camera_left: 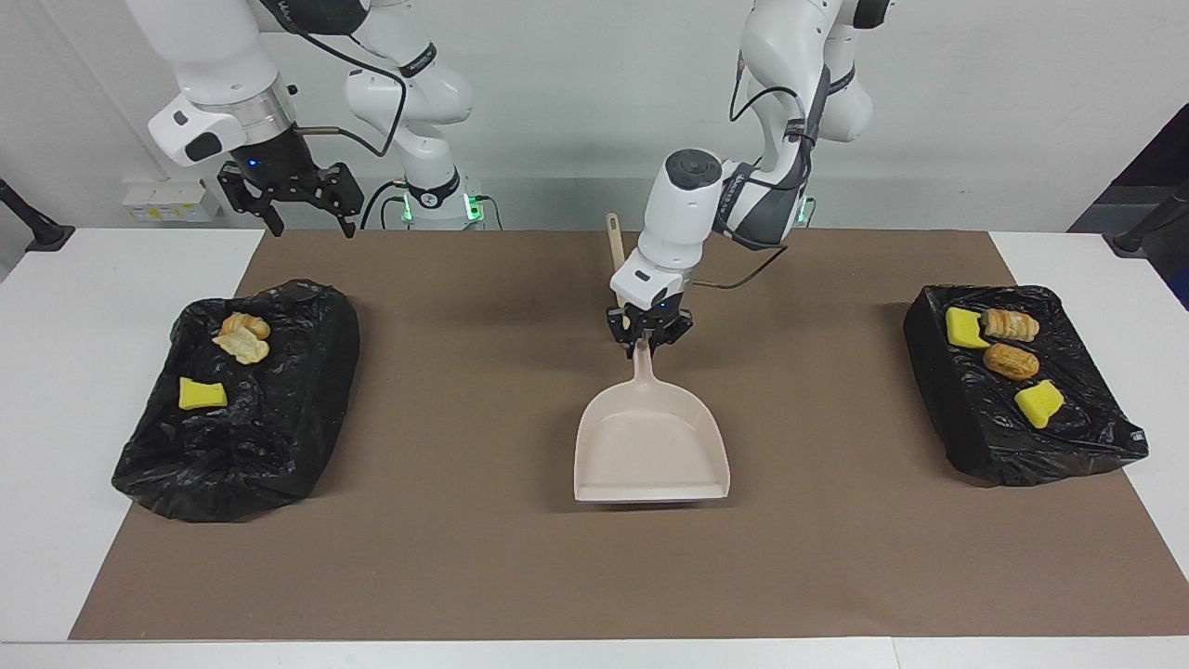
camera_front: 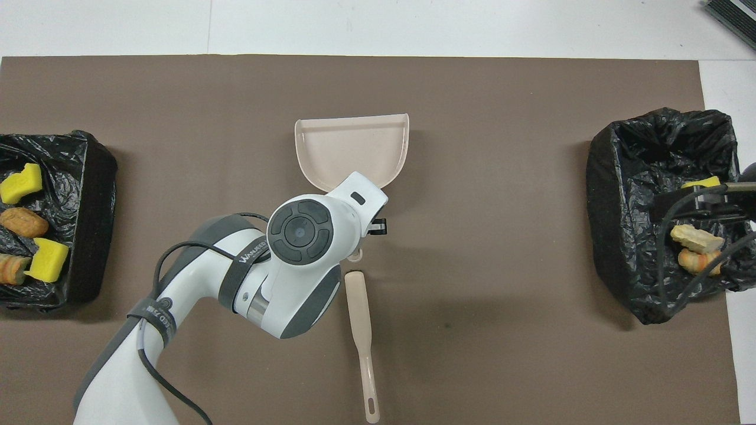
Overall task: Sweep and dump trash in bin
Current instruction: 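Bring the dustpan back to the table center with the left gripper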
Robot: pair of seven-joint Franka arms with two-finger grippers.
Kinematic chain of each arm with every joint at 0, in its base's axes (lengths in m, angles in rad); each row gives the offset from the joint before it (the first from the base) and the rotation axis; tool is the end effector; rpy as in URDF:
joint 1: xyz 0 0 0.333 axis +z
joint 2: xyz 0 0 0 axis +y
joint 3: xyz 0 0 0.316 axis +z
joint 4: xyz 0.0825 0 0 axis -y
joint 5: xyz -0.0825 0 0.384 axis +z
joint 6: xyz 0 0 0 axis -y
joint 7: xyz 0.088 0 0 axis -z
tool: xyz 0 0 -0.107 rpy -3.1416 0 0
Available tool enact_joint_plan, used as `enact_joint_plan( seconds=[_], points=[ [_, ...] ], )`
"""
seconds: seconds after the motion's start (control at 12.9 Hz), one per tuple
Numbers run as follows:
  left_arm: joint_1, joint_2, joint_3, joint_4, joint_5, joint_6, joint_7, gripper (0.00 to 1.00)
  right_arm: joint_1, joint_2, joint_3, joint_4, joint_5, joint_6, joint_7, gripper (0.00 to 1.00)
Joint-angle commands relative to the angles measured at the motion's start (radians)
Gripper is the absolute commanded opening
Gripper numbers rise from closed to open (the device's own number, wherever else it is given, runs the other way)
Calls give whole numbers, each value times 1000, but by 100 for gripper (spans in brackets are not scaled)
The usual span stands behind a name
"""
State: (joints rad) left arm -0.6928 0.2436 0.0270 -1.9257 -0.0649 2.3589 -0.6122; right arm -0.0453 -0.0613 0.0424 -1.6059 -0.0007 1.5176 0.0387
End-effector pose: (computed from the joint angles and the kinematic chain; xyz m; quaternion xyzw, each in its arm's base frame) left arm 0.4918 -0.3884 0.3832 0.9952 -0.0066 0.0630 0.0739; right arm 0.5298 -0.0009 0.6366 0.9997 -0.0209 -0.0135 0.0019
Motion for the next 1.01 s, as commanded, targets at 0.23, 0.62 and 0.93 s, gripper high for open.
enact_joint_plan(
  seconds=[0.23,0.62,0.93],
  points=[
    [-75,15,19,-41,-15,19,-4,0,-14,-22,10,-29,22,19,6,100],
    [-99,74,21,-27,-16,46,-24,11,-14,-22,10,-29,22,19,6,100],
    [-73,31,31,-19,-15,-9,-24,100,-15,-22,10,-29,22,19,6,100]
  ],
)
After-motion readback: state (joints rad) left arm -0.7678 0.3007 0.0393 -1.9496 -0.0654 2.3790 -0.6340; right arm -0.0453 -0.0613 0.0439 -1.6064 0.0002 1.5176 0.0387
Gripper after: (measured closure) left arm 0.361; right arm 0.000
